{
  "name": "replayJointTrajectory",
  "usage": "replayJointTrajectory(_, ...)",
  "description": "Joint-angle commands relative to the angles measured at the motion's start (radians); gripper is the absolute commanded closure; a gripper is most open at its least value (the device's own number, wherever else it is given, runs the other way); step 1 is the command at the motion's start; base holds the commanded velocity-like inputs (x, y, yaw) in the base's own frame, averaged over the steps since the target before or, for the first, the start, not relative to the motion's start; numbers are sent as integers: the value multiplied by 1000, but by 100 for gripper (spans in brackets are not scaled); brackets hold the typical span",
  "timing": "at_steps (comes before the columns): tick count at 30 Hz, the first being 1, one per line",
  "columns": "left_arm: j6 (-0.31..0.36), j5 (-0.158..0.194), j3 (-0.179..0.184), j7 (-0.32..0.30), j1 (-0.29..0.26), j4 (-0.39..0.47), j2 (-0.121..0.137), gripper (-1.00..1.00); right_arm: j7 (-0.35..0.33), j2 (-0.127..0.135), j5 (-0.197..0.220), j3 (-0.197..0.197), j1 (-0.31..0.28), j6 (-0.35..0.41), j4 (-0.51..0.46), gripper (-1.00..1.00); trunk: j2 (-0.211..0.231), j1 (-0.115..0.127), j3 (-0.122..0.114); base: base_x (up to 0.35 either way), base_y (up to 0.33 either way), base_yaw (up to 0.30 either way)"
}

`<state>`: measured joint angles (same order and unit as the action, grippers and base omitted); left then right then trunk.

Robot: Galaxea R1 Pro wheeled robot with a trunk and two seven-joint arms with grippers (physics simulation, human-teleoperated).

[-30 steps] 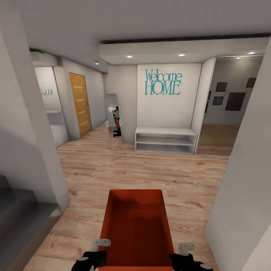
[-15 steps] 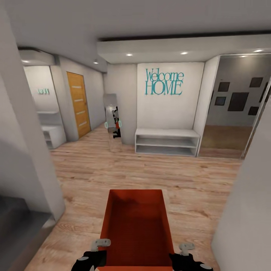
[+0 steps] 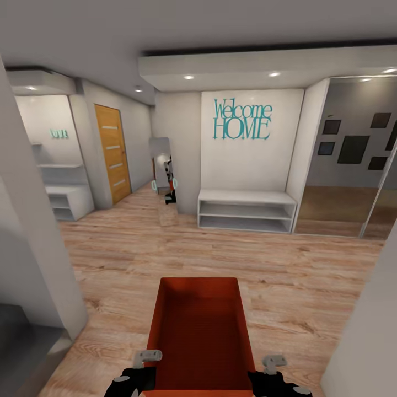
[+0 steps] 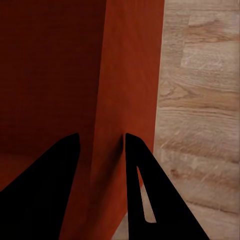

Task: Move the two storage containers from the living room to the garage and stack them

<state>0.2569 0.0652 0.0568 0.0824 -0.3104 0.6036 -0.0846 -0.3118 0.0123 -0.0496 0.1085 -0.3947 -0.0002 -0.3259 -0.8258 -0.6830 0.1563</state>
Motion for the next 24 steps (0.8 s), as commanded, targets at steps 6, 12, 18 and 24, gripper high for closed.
replayJointTrajectory(6, 6, -1, 0, 8, -1, 28, -30, 100, -7, -9, -9, -36, 0, 0, 2, 100, -1, -1, 2, 327, 0, 72)
replayJointTrajectory(12, 6, -1, 0, 8, -1, 28, -30, 100, -7, -10, -9, -36, 0, 0, 2, 100, -1, -1, 2, 327, 0, 186)
replayJointTrajectory(18, 5, -1, 0, 8, -1, 28, -30, 100, -7, -9, -9, -36, 0, 0, 2, 100, -1, -1, 2, 327, 0, 199)
replayJointTrajectory(24, 5, -1, 0, 8, -1, 28, -30, 100, -7, -9, -9, -36, 0, 0, 2, 100, -1, -1, 2, 327, 0, 206)
